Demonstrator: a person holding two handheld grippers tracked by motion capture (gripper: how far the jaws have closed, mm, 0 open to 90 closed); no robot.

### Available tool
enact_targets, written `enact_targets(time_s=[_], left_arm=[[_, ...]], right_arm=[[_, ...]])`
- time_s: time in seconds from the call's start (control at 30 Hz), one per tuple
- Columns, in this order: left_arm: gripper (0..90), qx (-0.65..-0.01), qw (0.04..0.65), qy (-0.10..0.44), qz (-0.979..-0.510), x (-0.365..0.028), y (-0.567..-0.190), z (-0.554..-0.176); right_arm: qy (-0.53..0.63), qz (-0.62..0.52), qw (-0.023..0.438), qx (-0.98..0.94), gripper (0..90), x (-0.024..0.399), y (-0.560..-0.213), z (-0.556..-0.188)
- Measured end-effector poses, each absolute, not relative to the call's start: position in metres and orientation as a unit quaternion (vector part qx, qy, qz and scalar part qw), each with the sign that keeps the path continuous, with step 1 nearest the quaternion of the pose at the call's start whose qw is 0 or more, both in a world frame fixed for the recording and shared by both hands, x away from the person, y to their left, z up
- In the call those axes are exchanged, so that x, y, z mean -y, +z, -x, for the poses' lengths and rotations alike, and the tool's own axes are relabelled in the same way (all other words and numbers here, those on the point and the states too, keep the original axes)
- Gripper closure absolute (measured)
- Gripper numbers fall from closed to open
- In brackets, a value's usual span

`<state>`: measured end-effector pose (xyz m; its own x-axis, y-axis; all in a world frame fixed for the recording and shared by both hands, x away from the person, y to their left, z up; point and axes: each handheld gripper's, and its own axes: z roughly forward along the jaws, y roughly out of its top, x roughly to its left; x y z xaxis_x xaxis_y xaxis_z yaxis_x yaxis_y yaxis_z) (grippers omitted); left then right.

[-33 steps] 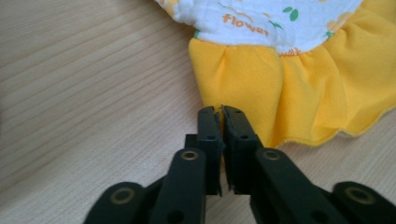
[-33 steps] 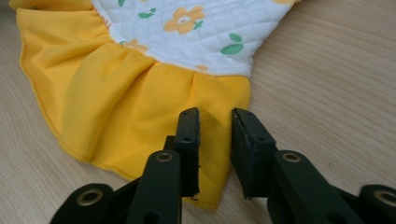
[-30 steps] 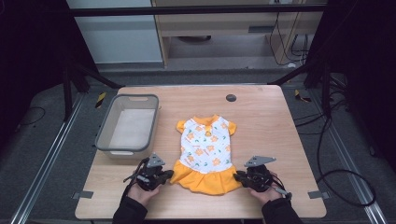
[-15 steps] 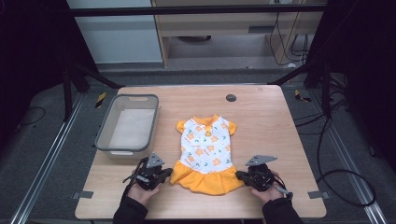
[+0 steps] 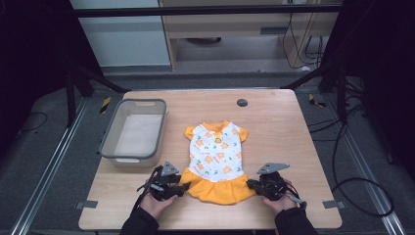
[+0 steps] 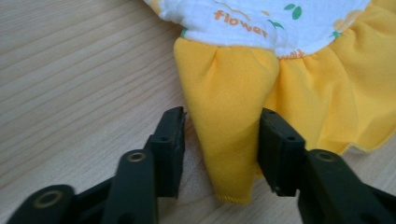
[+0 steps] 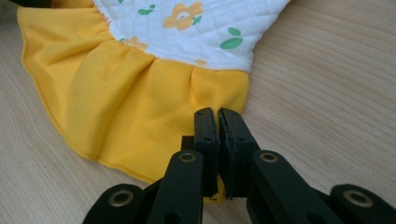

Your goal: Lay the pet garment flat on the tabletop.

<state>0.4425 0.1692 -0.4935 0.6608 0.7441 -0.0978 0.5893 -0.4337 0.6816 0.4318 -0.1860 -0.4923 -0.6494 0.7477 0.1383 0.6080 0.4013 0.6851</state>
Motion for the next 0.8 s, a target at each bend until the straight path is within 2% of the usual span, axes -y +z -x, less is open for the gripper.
enact_targets(time_s=[0.07, 0.17, 0.23, 0.37, 0.53, 0.63, 0.8], left_arm=[[66.4, -0.404, 0.36, 0.101, -0.835, -0.173, -0.491, -0.444], [76.4, -0.406, 0.367, 0.097, -0.831, -0.177, -0.488, -0.444], [79.6, -0.404, 0.372, 0.094, -0.831, -0.179, -0.486, -0.443], [79.4, -0.405, 0.357, 0.084, -0.838, -0.178, -0.485, -0.438], [75.8, -0.393, 0.326, 0.104, -0.854, -0.17, -0.489, -0.43], [63.6, -0.382, 0.315, 0.128, -0.859, -0.167, -0.489, -0.428], [48.1, -0.382, 0.352, 0.14, -0.843, -0.175, -0.476, -0.422]], right_arm=[[0.366, -0.409, 0.094, -0.831, 86.6, 0.186, -0.492, -0.432], [0.368, -0.41, 0.095, -0.829, 87.0, 0.187, -0.49, -0.431], [0.372, -0.407, 0.097, -0.828, 87.1, 0.189, -0.487, -0.431], [0.376, -0.408, 0.102, -0.826, 87.3, 0.193, -0.484, -0.43], [0.356, -0.407, 0.106, -0.835, 87.1, 0.194, -0.485, -0.43], [0.341, -0.405, 0.114, -0.841, 83.7, 0.191, -0.487, -0.429], [0.373, -0.402, 0.137, -0.825, 74.4, 0.196, -0.482, -0.427]])
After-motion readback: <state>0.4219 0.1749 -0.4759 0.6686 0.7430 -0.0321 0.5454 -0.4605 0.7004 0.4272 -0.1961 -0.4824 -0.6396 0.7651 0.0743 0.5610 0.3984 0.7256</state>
